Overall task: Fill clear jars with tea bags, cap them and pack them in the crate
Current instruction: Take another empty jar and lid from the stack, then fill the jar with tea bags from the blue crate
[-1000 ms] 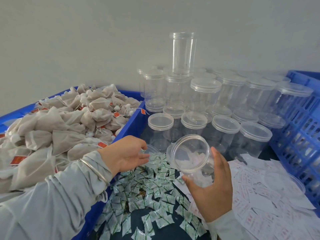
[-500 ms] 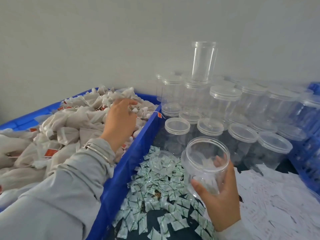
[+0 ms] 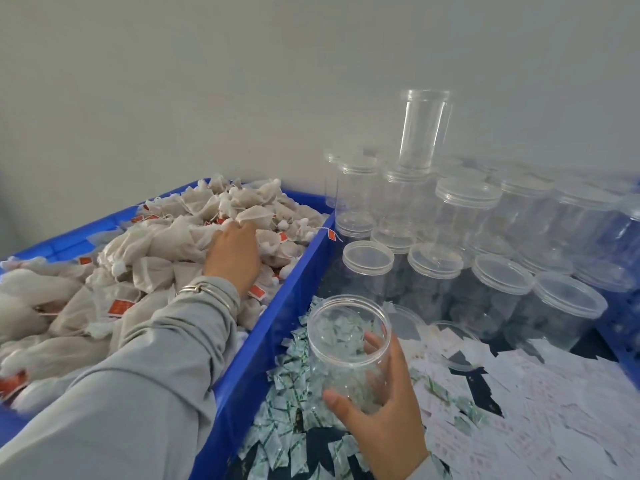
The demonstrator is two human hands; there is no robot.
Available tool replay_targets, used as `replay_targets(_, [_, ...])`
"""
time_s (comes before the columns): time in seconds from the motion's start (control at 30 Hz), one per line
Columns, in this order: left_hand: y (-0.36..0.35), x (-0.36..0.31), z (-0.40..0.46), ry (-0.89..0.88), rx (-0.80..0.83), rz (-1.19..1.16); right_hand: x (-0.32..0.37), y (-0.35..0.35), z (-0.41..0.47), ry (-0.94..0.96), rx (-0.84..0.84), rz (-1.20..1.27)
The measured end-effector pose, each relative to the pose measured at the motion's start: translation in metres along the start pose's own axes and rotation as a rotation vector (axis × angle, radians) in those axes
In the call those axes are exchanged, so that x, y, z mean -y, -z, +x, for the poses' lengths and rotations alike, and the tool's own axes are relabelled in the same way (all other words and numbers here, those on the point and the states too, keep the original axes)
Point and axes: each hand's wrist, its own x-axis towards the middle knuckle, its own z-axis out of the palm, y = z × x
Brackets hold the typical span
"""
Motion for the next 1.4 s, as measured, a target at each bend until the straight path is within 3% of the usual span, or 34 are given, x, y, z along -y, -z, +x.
replay_targets(0.4, [-0.006, 0.001, 0.003, -0.058, 0.177, 0.235, -0.003, 0.009, 0.000, -0.039, 0.032, -0.073])
replay_targets(0.57, [-0.011, 0.003, 0.005, -0.087, 0.109, 0.177, -0.002, 0.010, 0.001, -0.043, 0.041, -0.095])
replay_targets(0.7, [-0.006, -0.003, 0.010, -0.126, 0.031, -0.036, -0.004, 0.011, 0.002, -0.041, 0.035, -0.079])
replay_targets(0.8, [0.011, -0.020, 0.005, -0.062, 0.048, -0.443, -0.005, 0.012, 0.003, -0.041, 0.022, -0.056])
replay_targets(0.9, [0.031, -0.039, -0.009, -0.031, 0.246, -0.857, -0.007, 0.013, 0.004, -0.073, 0.017, -0.025])
replay_targets(1.0, [0.043, -0.052, -0.026, -0.137, 0.540, -1.068, -0.008, 0.014, 0.005, -0.093, 0.010, -0.015])
replay_targets(1.1, [0.047, -0.060, -0.038, -0.249, 0.682, -1.014, -0.008, 0.014, 0.005, -0.079, 0.000, -0.003])
replay_targets(1.27, [0.043, -0.066, -0.047, -0.417, 0.679, -0.672, -0.008, 0.013, 0.007, -0.082, -0.014, 0.011])
replay_targets(1.4, [0.039, -0.070, -0.054, -0.511, 0.662, -0.589, -0.009, 0.013, 0.007, -0.092, -0.016, 0.012])
